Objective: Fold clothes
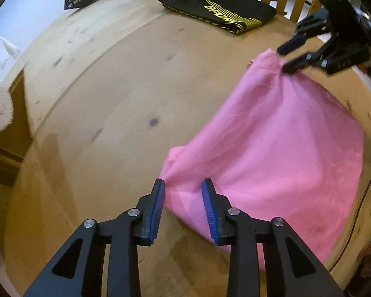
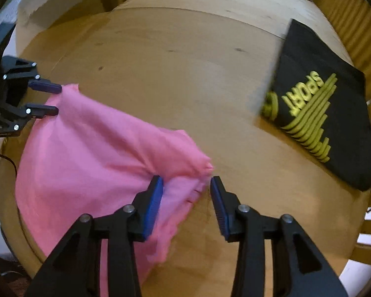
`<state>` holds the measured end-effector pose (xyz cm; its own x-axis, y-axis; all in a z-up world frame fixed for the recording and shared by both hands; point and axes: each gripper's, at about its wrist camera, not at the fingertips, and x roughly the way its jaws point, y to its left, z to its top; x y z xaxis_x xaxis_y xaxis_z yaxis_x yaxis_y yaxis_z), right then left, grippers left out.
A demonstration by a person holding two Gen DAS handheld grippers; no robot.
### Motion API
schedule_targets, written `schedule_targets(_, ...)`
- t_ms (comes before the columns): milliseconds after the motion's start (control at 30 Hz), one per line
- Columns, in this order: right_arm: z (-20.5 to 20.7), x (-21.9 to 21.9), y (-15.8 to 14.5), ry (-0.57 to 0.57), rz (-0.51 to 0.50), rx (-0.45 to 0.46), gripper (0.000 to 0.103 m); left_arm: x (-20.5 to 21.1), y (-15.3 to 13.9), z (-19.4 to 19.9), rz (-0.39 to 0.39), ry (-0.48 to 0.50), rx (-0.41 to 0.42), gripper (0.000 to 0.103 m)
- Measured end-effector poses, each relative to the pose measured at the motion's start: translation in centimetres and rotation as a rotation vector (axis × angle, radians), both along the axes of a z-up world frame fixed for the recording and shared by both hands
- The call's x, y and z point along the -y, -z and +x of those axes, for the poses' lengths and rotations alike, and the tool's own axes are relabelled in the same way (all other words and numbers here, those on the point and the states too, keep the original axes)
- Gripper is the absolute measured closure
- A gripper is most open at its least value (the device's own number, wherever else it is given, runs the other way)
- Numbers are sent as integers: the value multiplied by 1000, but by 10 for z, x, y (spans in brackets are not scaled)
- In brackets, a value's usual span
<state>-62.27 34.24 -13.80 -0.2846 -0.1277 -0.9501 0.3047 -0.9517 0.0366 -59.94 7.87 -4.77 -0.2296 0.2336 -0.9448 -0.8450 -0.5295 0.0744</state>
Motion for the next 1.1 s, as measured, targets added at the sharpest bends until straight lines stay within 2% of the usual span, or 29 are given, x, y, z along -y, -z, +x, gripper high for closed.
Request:
schedule_targets(100, 1, -17, -18, 13, -14, -59, 62, 2, -7, -7, -17, 0, 8, 65)
schedule_targets(167, -2, -24, -23, 11, -27, -57, 53, -3, -2, -7, -40, -3, 16, 65)
schedule_targets(267, -14, -25, -20, -1, -47, -28, 51, -10, 4, -8, -76, 4, 7, 65)
schedule_targets(400, -9, -8, -12, -49, -52, 32, 49, -13, 2, -11, -64, 1, 8, 63)
schedule_targets(500, -5, -1, -2, -53, -49, 78, 49, -9, 0, -12, -58, -6, 12, 57)
schedule_targets(600, -9, -1, 7, -40, -71, 105, 49, -6, 4, -15, -72, -3, 34, 56)
schedule_targets(800, -7, 5, 8, -46, -43, 109, 48, -4, 7, -17, -68, -18, 56, 51)
schedule_targets(1100, -2, 12, 7, -68, -16, 100, 47, -4, 8, -15, -72, -12, 115, 51)
